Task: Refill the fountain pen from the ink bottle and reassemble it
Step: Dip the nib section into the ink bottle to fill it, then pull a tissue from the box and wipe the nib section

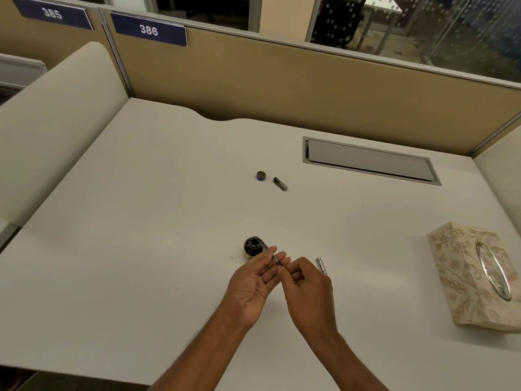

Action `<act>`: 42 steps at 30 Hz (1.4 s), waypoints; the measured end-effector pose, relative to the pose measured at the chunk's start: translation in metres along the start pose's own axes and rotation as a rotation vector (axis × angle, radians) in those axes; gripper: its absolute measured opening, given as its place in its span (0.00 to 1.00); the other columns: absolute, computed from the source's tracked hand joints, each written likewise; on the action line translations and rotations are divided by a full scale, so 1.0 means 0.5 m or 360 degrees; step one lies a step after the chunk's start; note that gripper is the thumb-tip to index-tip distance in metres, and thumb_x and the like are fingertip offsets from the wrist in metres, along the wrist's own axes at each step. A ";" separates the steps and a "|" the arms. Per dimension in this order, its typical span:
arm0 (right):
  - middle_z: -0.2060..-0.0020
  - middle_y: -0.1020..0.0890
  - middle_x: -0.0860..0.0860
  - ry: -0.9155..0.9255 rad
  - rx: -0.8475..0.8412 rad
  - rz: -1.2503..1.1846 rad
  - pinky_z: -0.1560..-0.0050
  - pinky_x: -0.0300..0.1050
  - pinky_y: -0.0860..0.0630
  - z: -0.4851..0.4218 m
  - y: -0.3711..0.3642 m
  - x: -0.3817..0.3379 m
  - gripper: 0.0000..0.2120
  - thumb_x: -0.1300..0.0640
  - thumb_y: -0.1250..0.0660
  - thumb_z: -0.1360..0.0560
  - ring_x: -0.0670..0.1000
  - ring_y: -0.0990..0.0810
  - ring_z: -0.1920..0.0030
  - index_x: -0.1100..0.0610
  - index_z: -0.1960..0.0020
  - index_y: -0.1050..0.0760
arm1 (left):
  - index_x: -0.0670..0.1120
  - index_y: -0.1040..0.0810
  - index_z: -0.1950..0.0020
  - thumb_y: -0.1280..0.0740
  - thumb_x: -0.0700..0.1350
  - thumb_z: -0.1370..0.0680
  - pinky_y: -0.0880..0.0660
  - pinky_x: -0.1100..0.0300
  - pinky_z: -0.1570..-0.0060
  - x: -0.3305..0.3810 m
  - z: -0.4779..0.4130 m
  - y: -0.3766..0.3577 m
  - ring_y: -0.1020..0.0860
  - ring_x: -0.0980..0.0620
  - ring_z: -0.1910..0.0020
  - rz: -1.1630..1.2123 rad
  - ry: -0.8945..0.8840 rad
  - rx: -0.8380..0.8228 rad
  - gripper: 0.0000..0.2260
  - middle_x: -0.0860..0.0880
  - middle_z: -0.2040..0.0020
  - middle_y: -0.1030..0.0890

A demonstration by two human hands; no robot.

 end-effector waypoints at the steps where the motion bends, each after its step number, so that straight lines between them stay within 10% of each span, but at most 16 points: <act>1: 0.69 0.18 0.45 -0.0046 -0.0009 -0.0054 0.63 0.46 0.19 0.005 0.000 0.004 0.08 0.53 0.30 0.23 0.44 0.20 0.67 0.49 0.61 0.23 | 0.36 0.19 0.37 0.29 0.39 0.21 0.15 0.53 0.49 0.002 0.004 0.000 0.13 0.42 0.47 -0.0033 -0.0025 0.0014 0.14 0.36 0.45 0.13; 11: 0.67 0.15 0.51 -0.0303 -0.0152 -0.0502 0.67 0.32 0.24 0.044 0.006 0.011 0.07 0.55 0.28 0.24 0.43 0.19 0.69 0.55 0.59 0.20 | 0.40 0.16 0.41 0.28 0.41 0.22 0.18 0.51 0.46 0.025 0.048 -0.014 0.14 0.41 0.45 -0.0357 -0.0214 -0.0019 0.11 0.37 0.45 0.13; 42: 0.62 0.13 0.54 -0.0315 0.0119 -0.1055 0.60 0.40 0.21 0.047 0.313 0.145 0.03 0.59 0.25 0.26 0.47 0.16 0.63 0.58 0.55 0.17 | 0.36 0.18 0.40 0.32 0.37 0.20 0.22 0.45 0.39 -0.120 0.117 -0.200 0.14 0.39 0.48 -0.0790 -0.0407 -0.0290 0.11 0.36 0.48 0.13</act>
Point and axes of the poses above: each hand's wrist, its own z-axis away from the middle knuckle, its own y-axis out of the back of the hand, x = y × z, the point moved 5 cm from there along -z, towards the middle knuckle
